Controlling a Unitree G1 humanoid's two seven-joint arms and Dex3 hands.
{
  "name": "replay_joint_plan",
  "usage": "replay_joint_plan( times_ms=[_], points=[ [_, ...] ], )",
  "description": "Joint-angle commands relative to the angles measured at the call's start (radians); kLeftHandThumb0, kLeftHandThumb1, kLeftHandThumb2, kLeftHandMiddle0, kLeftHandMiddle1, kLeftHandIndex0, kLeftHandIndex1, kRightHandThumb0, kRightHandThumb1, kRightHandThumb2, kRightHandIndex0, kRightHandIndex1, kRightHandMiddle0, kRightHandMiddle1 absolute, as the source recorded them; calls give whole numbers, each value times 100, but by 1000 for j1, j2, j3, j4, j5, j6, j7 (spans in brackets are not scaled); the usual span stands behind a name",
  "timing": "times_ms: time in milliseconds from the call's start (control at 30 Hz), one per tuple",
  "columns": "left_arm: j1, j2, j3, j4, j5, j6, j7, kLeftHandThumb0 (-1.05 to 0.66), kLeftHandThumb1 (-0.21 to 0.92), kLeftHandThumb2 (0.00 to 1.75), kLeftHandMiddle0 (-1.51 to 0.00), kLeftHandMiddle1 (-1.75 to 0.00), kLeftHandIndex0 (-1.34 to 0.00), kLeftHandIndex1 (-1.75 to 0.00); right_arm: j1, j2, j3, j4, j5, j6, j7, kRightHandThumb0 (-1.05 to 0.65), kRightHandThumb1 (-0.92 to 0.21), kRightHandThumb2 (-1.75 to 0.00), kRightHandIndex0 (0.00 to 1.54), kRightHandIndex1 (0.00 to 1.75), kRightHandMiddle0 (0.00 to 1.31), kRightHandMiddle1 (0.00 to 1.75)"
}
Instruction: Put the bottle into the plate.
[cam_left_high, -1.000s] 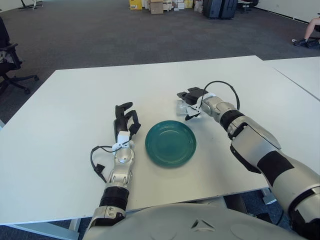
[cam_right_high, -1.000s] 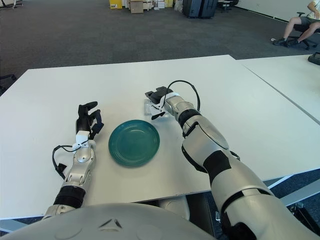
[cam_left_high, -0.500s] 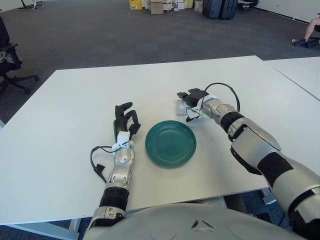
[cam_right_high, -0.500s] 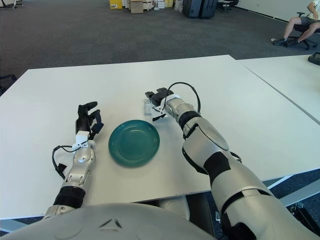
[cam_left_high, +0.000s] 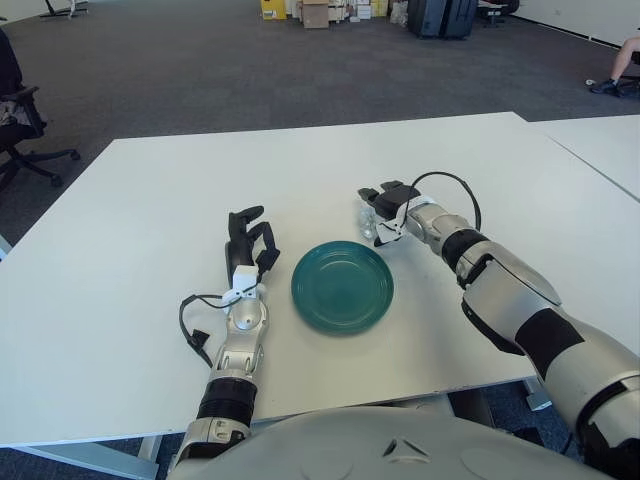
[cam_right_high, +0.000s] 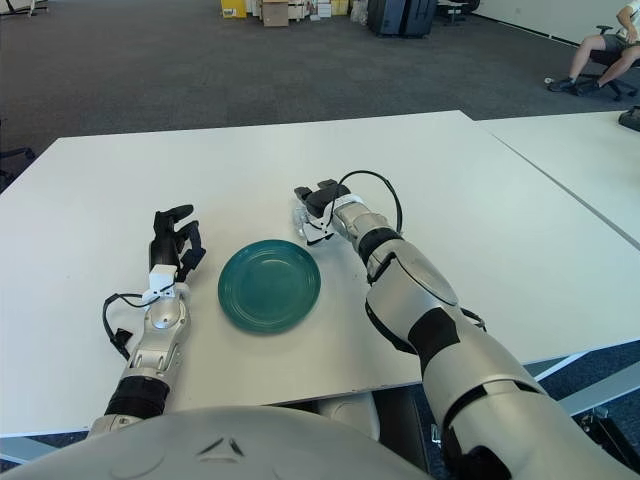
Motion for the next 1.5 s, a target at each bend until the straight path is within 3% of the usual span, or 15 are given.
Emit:
replay_joint_plan(
  times_ms=[0,400,867,900,967,1000,1067,1133,1200,1267,1367,1467],
  points=[
    [-2,6,2,-12,0,-5,-2,-60,92,75,-44,-56,-23,-111,23,-12,9,15,-17,10,10,-97,-92,-26,12,2,1,1],
    [4,7,6,-24,-2,6,-4,-59,92,75,-45,-56,-24,-112,34,-15,-4,14,-1,13,5,-94,-92,-25,15,3,5,4],
    [9,7,9,-28,0,-3,-2,-61,92,76,-45,-54,-23,-112,60,-8,-57,9,35,-7,-22,-75,-87,-14,42,10,0,90],
    [11,7,8,-29,1,-3,-1,-61,92,76,-45,-54,-23,-112,61,-9,-59,9,35,-10,-23,-73,-87,-14,44,16,2,97],
    [12,7,8,-31,3,-3,1,-61,92,76,-45,-54,-23,-112,62,-9,-62,9,34,-14,-24,-70,-83,-17,40,51,7,122],
    [13,6,7,-33,4,-1,1,-61,92,76,-45,-54,-23,-112,63,-9,-64,9,35,-16,-27,-69,-82,-19,39,58,8,127],
    [14,6,8,-36,5,4,2,-61,92,76,-45,-55,-22,-111,68,-8,-71,9,38,-19,-36,-65,-73,-32,41,85,15,151],
    [15,6,8,-38,4,7,1,-61,92,76,-46,-55,-22,-112,72,-8,-77,10,40,-21,-45,-61,-64,-45,44,101,20,163],
    [15,8,10,-37,2,9,0,-61,92,76,-46,-55,-22,-112,92,-3,-79,14,36,-12,-73,-53,-54,-76,47,124,38,164],
    [16,7,10,-41,1,13,-1,-61,92,76,-46,-55,-22,-112,108,0,-84,15,38,-6,-103,-22,-40,-101,64,127,47,170],
    [16,8,11,-42,1,17,-1,-60,92,76,-46,-55,-22,-112,119,3,-90,15,40,-1,-136,-8,-25,-124,77,133,53,173],
    [16,10,13,-41,0,16,-2,-60,92,77,-46,-55,-23,-112,121,3,-95,15,42,1,-161,-3,-15,-141,82,147,56,174]
  ],
)
